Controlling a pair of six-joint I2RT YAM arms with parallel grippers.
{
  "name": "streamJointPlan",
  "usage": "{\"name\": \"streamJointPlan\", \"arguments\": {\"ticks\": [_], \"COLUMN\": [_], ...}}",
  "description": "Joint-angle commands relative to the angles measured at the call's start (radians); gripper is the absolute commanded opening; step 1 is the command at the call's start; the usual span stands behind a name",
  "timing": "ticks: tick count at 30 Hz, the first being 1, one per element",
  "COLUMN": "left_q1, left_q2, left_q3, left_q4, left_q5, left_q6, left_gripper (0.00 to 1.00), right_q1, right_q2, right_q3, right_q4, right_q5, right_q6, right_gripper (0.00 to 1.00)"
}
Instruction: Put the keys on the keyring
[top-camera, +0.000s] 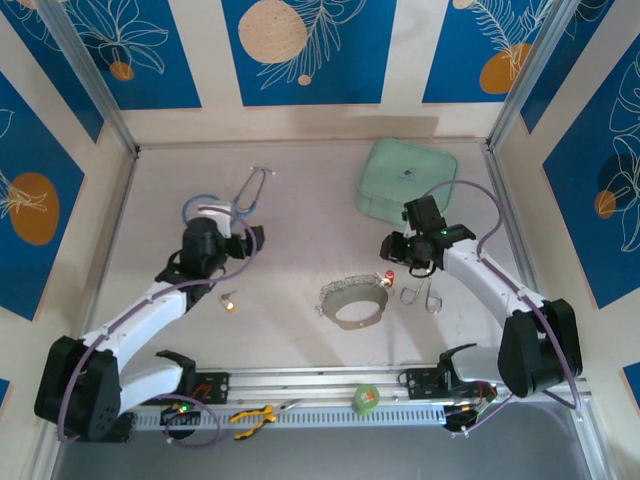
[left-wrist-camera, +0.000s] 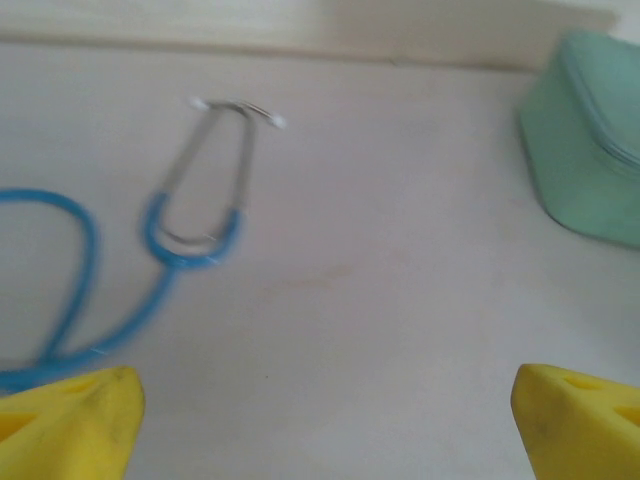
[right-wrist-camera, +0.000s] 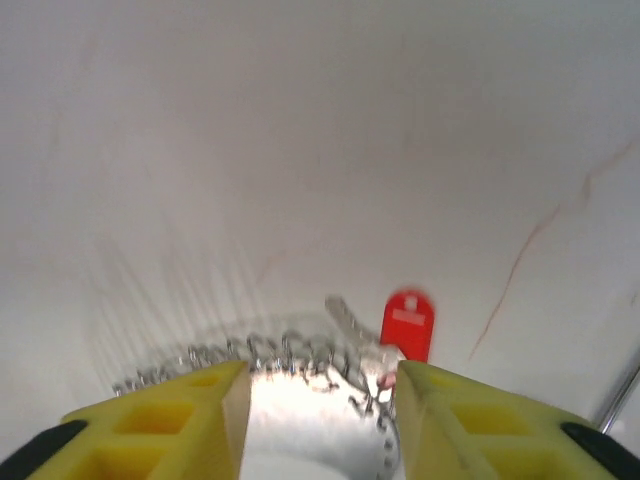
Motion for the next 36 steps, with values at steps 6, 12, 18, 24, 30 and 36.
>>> {"name": "streamJointPlan", "arguments": {"ticks": [6,12,18,24,30,36], "left_q1": [-0.249,-0.363,-0.402,-0.403,-0.403,-0.404], "left_q2": [0.095,0.149,0.162,0.15,0.145,0.146], "left_q3": [0.025,0.013,-0.001,-0.012,-0.019,-0.024], "left_q4": [-0.081,-0.076,-0.092,-0.108,-0.109,-0.109], "left_q5": [-0.001,-0.018,-0.036,-0.058,-0.067,-0.073], "left_q6": [-0.193,-0.268,-0.296,-0.286,-0.284,-0.284], "left_gripper": [0.92,0.91,0.91,0.91,0.91,0.91], "right_q1": [0.044,0.04,0.042,0.044,0.047,0.057], "right_q2": [0.075,0.136,0.189,0.228,0.263,0.297], "right_q3": [0.004,0.001,0.012,0.028,0.043,0.062], "right_q4": [-0.104,-0.08,-0.085,-0.091,-0.086,-0.096], "right_q5": [-0.11,-0.109,-0.078,-0.047,-0.042,-0.022], "right_q6": [0.028,0.014,-0.004,-0.029,-0.04,-0.049], "right_gripper": [0.33,0.31,0.3,0.29,0.24,0.24]}}
